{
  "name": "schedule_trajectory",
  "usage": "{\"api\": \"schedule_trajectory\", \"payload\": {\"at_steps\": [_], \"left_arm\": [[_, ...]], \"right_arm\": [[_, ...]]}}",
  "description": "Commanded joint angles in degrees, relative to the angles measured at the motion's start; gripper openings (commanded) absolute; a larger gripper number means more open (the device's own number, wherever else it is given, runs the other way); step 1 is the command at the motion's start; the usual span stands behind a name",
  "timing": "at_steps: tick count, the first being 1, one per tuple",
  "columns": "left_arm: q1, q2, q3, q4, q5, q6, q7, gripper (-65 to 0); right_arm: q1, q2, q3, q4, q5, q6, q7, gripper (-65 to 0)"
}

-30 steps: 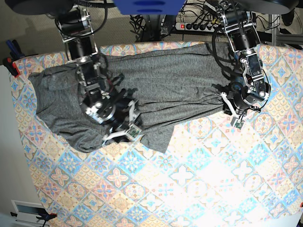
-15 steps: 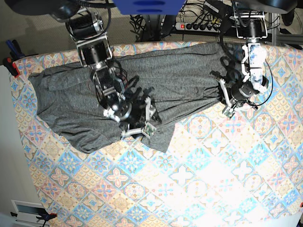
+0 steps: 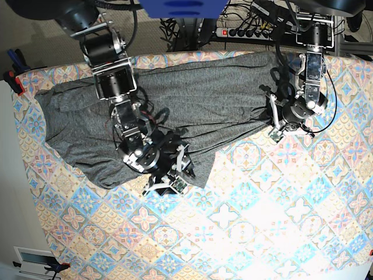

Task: Layout the t-shirt on the table in an organized manner, then fold the t-shirt properly
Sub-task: 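Reach the right gripper across the shirt and grasp its loose hem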

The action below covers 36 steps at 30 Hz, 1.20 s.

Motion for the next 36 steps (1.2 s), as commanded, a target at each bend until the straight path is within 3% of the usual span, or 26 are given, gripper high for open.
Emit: {"api": "schedule_trajectory", "payload": {"at_steps": [1,13,21,27,36], "left_arm": [[1.6,0.0,0.9,-0.8,0.6,-2.5,5.3,-61.0],[2.5,-2.2,3.2,-0.8,0.7,-2.5,5.6,-61.0],[2.8,-2.9,3.2,-0.8,0.7,-2.5,5.6,-60.9],[2.6,-2.9,3.2,-0.8,1.6,-2.5,5.6,-60.9],[2.7,-2.5,3.2,-0.8,4.5,-2.5,5.6,-60.9]], "right_arm": [[0.6,-1.2,-0.1,-0.4,0.9,0.7,1.5,-35.2],[1.3,-1.4,0.0,-15.0,1.0,0.4,12.1,-35.2],[5.1,-1.4,0.4,-18.4,1.1,0.4,12.4,-35.2],[6.8,-1.4,5.9,-18.6,1.0,0.4,12.2,-35.2],[8.4,-1.4,6.1,-19.1,1.0,0.4,12.2,-35.2]]}}
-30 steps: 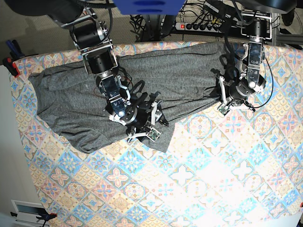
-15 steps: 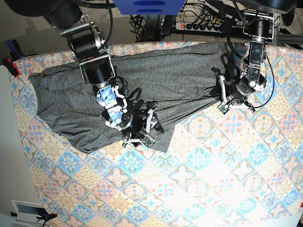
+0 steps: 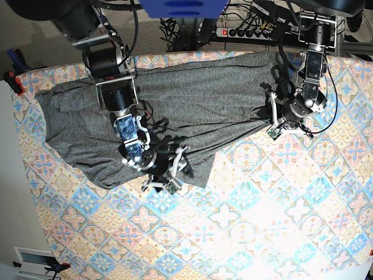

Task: Layout the t-shirt on the table in an organized manner, then fold the t-shirt properly
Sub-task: 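Reach the right gripper across the shirt and grasp its loose hem, then drag the held hem with the right gripper along the shirt toward its end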

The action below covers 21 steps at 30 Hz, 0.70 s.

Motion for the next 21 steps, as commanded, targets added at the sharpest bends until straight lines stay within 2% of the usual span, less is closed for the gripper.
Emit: {"api": "schedule_trajectory", "payload": {"at_steps": [1,11,17,21], "left_arm": [[2.0,-0.2,0.7,-1.2,2.5,-2.9,7.4,-60.9],[1.9,-0.2,0.7,-1.2,2.5,-2.9,7.4,-60.8],[1.8,-0.2,0.7,-1.2,2.5,-2.9,7.4,-60.8],[1.8,-0.2,0.7,-1.2,2.5,-2.9,7.4,-60.8]], "right_arm": [[1.9,-0.2,0.1,1.0,1.0,-0.4,1.6,-35.2],[1.9,-0.2,0.0,-1.0,0.9,-0.4,2.0,-35.2],[1.9,-0.2,0.1,-10.7,0.8,-0.4,8.6,-35.2],[1.9,-0.2,0.1,-12.1,0.8,-0.4,9.1,-35.2]]}}
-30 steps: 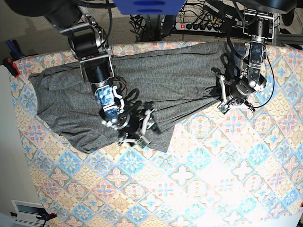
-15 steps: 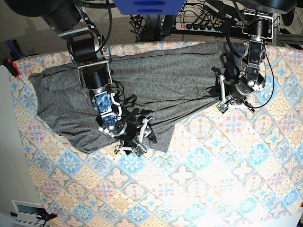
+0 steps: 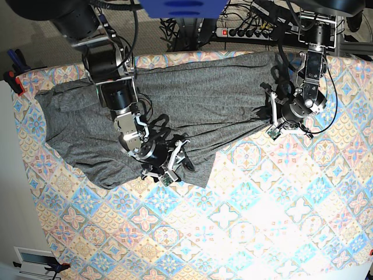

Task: Layout the t-shirt on the table in an organized manner, then fold the t-shirt properly
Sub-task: 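Drag the held hem with the right gripper along the shirt toward its end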

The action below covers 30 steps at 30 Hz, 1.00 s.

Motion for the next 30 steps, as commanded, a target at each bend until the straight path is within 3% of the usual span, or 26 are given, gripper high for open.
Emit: {"api": "schedule_trajectory", "payload": {"at_steps": [1,5,11,17,22,30], "left_arm": [[1.9,-0.2,0.7,-1.2,2.2,-2.7,7.3,-60.8],[1.9,-0.2,0.7,-1.2,2.2,-2.7,7.3,-60.8],[1.9,-0.2,0.7,-1.2,2.2,-2.7,7.3,-60.8],[1.9,-0.2,0.7,-1.2,2.2,-2.7,7.2,-60.8],[1.9,-0.1,0.7,-1.2,2.2,-2.7,7.0,-60.8],[1.9,-0.1,0.7,-1.2,2.2,-2.7,7.0,-60.8]], "right_arm": [[0.7,-0.2,0.0,0.2,-0.6,0.5,-1.5,-35.2],[0.7,-0.2,-0.3,0.2,-0.6,0.5,-1.6,-39.2],[0.7,-0.2,0.0,0.4,-0.6,0.5,-4.8,-65.0],[0.7,-0.2,0.0,8.5,-0.6,0.5,-6.3,-65.0],[0.7,0.0,0.4,17.9,-0.6,0.5,-12.8,-65.0],[0.7,0.0,12.1,33.1,-0.6,0.5,-19.4,-65.0]]}}
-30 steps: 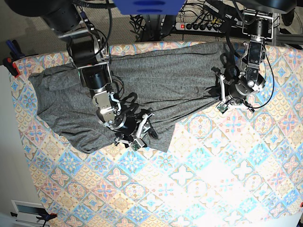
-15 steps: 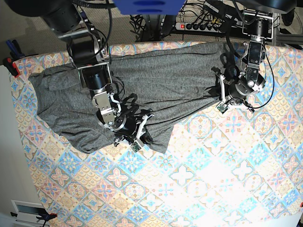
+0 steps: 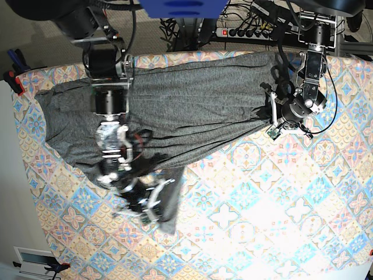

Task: Layout the t-shirt on the table in an organized manner, then fold the t-shirt properly
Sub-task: 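Drag the held hem with the right gripper along the shirt toward its end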

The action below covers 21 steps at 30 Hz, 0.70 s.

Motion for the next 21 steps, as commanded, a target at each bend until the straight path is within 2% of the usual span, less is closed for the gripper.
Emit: {"api": "schedule_trajectory", "payload": {"at_steps": [1,9,14,21], "left_arm": [[1.8,-0.2,0.7,-1.2,2.2,-2.7,7.0,-60.8],[1.3,0.4,0.2,-1.3,2.2,-2.7,6.9,-60.8],[-2.6,3.7,-7.8,-3.5,2.3,-2.7,6.9,-61.0],[-7.7,3.9,-8.6,-7.9,2.3,-2.7,7.3,-60.9]], "right_arm": [[1.4,-0.1,0.7,2.3,1.0,0.0,1.1,-65.0],[1.4,-0.1,6.4,11.0,1.0,0.0,1.0,-65.0],[1.3,-0.1,13.2,16.9,0.9,0.0,0.9,-65.0],[1.1,0.0,22.4,24.7,0.7,0.0,0.9,-65.0]]}}
